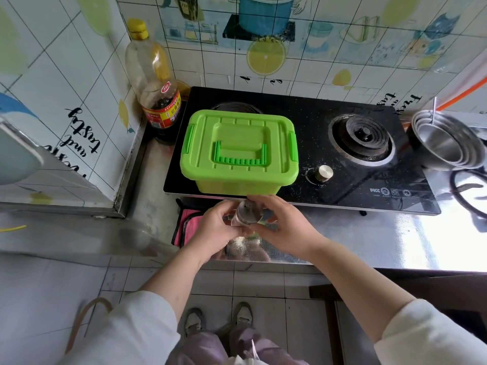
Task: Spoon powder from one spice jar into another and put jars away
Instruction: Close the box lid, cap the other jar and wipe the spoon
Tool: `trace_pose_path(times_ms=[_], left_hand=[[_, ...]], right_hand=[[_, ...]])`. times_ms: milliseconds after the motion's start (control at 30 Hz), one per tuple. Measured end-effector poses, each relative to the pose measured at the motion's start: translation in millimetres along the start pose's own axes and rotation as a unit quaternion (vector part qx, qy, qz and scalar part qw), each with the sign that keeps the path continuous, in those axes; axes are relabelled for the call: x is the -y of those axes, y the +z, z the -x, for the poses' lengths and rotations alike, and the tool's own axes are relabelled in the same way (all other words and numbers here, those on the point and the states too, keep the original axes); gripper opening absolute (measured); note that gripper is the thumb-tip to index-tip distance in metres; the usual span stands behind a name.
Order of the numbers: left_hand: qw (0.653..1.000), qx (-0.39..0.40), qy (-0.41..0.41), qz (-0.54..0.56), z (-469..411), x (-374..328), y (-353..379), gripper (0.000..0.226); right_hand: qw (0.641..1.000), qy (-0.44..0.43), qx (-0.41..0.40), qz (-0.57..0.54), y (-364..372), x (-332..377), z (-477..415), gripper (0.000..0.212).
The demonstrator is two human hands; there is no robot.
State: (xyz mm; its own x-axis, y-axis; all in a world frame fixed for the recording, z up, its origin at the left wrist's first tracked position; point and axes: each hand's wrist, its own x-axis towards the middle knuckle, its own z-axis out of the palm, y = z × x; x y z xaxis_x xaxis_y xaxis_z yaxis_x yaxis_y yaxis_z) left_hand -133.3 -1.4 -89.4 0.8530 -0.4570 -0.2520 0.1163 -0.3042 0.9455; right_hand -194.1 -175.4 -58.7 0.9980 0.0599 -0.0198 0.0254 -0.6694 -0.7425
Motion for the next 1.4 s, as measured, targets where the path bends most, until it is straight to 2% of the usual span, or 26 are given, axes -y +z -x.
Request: trace_pose_path(times_ms=[67,133,200,233,333,467,533,633,667,800,1000,1100,1200,1233,1300,1400], left_hand=[[1.0,-0.007,0.005,0.005,0.7,-0.9,1.7,0.059],[1.0,-0.014,0.004,0.013,1.7,-2.8,3.5,0.055],[1.0,-0.013,0.001,0.021,1.9,-4.1,4.3,0.053],[1.0,-0.011,0.0,0.024,1.4,-3.7,4.5,0.053],[0.999,-0.002,-0.003,0.032,0.5,-2.1,4.4,0.055],[0.999,-0.003,-0.002,0.034,1.1,0.6,6.2,0.059],[0.999,-0.007,-0.001,0.036,2.3,-0.8,6.0,0.058],[0.999,0.002,-0.002,0.032,3.1,-5.1,5.3,0.058],[0.999,0.006,-0.004,0.032,2.7,-5.8,5.1,0.057],[0.999,0.018,-0.007,0.033,1.9,-7.1,5.2,0.054],[0.999,0.015,0.018,0.033,1.7,-5.7,7.9,0.06],[0.999,0.026,0.018,0.032,1.6,-9.3,9.4,0.058],[0.998,0.053,0.0,0.043,0.6,-11.7,6.7,0.053],[0.997,0.056,-0.005,0.045,-0.2,-11.3,5.7,0.053],[0.997,0.053,-0.015,0.045,-1.9,-10.1,4.7,0.054],[0.998,0.045,-0.024,0.049,-4.3,-8.0,5.8,0.057]], right_hand=[[0.999,0.035,-0.039,0.017,2.1,1.1,-0.6,0.06],[0.997,0.062,-0.054,0.006,3.3,0.7,0.8,0.08],[0.997,0.061,-0.03,-0.036,1.7,-0.6,1.9,0.1],[0.997,0.05,-0.009,-0.05,0.4,-1.7,2.6,0.102],[0.999,0.015,0.017,-0.045,-0.7,-4.4,2.2,0.081],[0.999,0.031,-0.036,-0.026,2.6,-5.1,0.6,0.057],[0.997,0.05,-0.046,-0.023,4.3,-7.5,1.4,0.063],[0.997,0.034,-0.016,-0.061,3.7,-8.7,2.0,0.088],[0.997,0.025,-0.005,-0.069,2.7,-8.6,1.4,0.09],[0.999,0.003,-0.004,-0.046,1.1,-5.9,-2.9,0.069],[0.995,0.042,-0.083,-0.019,6.1,-2.2,-1.3,0.059],[0.992,0.078,-0.096,0.003,9.2,-1.5,0.2,0.073],[0.996,0.067,-0.051,-0.024,5.1,-2.7,2.7,0.098],[0.997,0.054,-0.03,-0.039,2.2,-2.8,2.9,0.096],[0.999,0.002,-0.008,-0.037,-2.6,-3.5,1.8,0.074],[0.998,-0.05,-0.023,-0.011,-5.8,-1.8,-0.8,0.05]])
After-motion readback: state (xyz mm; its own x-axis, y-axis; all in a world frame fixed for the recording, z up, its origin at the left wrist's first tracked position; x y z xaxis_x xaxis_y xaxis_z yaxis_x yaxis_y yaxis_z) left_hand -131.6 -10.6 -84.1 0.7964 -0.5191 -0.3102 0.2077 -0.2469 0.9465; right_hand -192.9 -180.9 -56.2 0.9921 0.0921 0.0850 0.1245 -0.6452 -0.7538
